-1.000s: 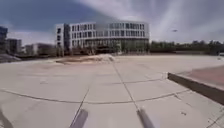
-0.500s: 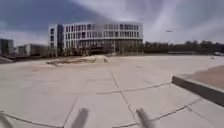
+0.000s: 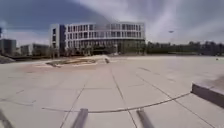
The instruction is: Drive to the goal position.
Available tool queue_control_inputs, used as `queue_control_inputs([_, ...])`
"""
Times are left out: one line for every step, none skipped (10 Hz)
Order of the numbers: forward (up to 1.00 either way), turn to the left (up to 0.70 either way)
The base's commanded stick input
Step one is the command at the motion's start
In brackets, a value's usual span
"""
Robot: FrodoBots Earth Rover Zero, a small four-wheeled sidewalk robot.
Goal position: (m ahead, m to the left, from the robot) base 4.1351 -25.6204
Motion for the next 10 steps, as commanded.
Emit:
queue_control_inputs([1.00,-0.30])
queue_control_inputs([1.00,-0.30])
queue_control_inputs([1.00,-0.30])
queue_control_inputs([1.00,-0.30])
queue_control_inputs([1.00,-0.30])
queue_control_inputs([1.00,-0.30])
queue_control_inputs([1.00,-0.30])
queue_control_inputs([1.00,-0.30])
queue_control_inputs([1.00,-0.30])
queue_control_inputs([1.00,-0.30])
